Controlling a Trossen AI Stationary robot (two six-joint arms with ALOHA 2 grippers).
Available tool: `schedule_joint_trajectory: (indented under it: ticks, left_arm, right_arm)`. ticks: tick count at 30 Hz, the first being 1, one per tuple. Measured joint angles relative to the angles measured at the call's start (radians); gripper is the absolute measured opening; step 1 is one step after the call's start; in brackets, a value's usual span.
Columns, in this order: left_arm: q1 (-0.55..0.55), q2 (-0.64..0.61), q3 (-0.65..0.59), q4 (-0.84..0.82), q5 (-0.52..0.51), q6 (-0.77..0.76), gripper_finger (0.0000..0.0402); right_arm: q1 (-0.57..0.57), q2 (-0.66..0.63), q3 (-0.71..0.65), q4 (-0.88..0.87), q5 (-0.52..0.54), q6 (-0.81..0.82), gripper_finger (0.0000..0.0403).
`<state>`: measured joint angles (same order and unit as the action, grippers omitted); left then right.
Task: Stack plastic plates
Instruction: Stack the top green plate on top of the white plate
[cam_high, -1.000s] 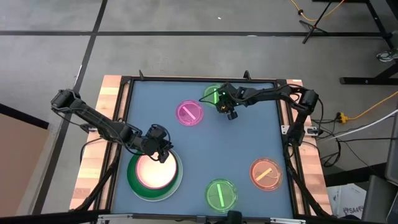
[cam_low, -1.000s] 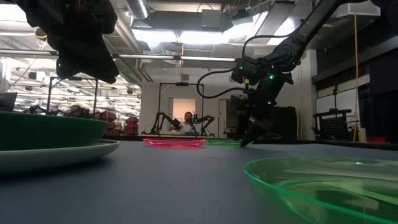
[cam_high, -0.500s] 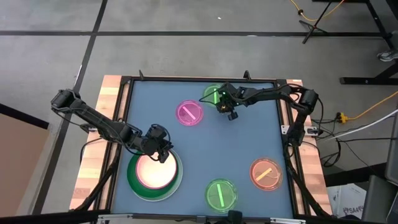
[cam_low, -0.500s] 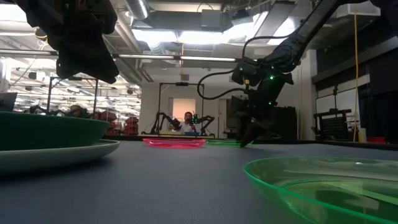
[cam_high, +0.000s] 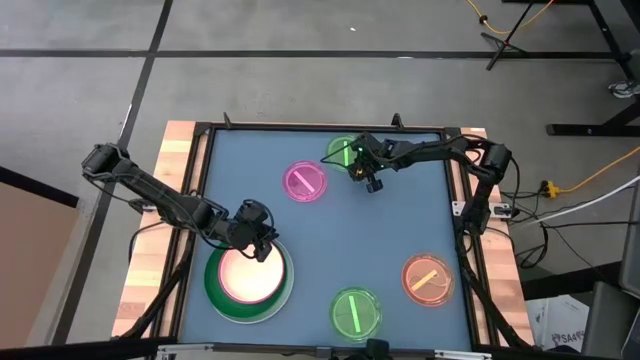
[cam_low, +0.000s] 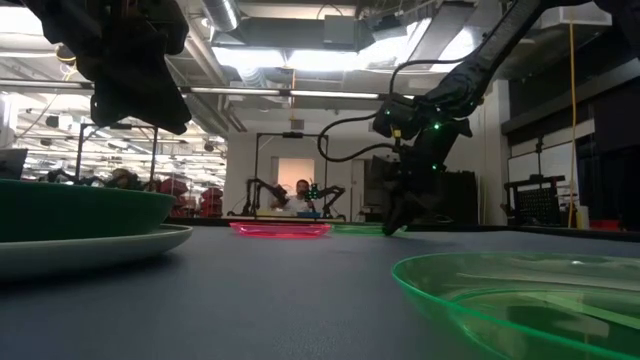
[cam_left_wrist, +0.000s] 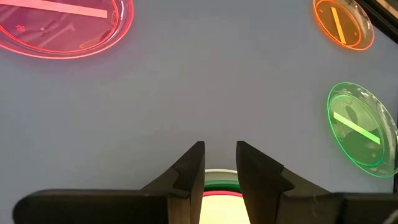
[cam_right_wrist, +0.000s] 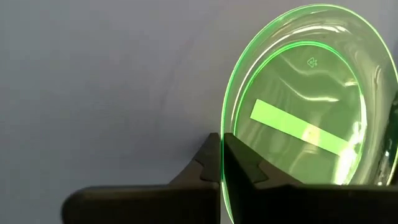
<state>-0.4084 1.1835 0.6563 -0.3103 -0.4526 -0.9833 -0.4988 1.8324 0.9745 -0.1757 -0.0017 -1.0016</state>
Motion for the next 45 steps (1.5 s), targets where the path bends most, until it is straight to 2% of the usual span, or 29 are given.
schedule_joint_trajectory:
  ticks: [28,45]
  left_arm:
    - [0.0,0.0,0.0,0.012,0.0,-0.004,0.0084]
    - [0.0,0.0,0.0,0.016,-0.002,-0.002,0.0084]
  right_arm:
    - [0.002,-0.017,-0.001,-0.019,-0.009,0.0,0.0]
    - [0.024,-0.161,-0.001,-0.087,-0.008,-0.012,0.0]
